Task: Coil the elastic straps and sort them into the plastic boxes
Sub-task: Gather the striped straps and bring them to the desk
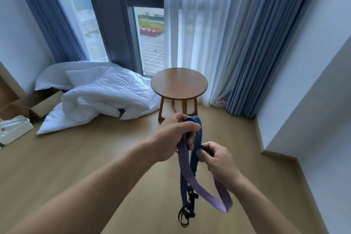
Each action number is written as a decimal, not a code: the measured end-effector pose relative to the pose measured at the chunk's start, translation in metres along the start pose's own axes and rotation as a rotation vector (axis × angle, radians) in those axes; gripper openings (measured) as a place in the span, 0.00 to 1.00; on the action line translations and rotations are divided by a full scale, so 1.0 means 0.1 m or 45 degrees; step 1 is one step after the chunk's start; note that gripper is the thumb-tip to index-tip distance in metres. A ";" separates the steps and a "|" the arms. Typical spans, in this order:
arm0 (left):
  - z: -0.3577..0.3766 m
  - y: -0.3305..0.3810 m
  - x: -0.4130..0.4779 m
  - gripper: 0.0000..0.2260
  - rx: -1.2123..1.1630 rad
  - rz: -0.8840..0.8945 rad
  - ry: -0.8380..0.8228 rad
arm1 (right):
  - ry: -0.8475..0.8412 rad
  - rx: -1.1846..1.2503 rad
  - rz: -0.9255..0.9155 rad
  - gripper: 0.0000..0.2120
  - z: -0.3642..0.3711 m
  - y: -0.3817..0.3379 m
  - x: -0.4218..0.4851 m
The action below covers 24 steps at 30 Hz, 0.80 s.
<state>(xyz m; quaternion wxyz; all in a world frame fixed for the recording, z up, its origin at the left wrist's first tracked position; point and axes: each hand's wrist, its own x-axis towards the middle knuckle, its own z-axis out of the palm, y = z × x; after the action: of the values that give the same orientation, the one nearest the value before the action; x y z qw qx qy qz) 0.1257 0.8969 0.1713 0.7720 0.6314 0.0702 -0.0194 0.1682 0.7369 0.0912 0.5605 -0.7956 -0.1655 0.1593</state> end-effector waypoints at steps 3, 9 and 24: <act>0.11 0.05 0.04 0.12 -0.098 -0.026 0.032 | 0.119 -0.058 0.031 0.03 -0.09 0.02 -0.06; 0.33 0.15 0.16 0.11 -0.230 -0.032 -0.022 | 0.284 -0.154 -0.139 0.20 -0.22 -0.10 -0.19; 0.29 0.44 0.28 0.07 -0.433 -0.060 -0.244 | 0.409 -0.041 -0.226 0.04 0.03 -0.43 -0.06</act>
<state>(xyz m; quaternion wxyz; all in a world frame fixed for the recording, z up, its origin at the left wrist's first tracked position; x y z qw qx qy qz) 0.1608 0.8790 0.2158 0.8702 0.4851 0.0132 -0.0854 0.1573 0.7504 0.1317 0.5788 -0.8020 -0.1457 -0.0227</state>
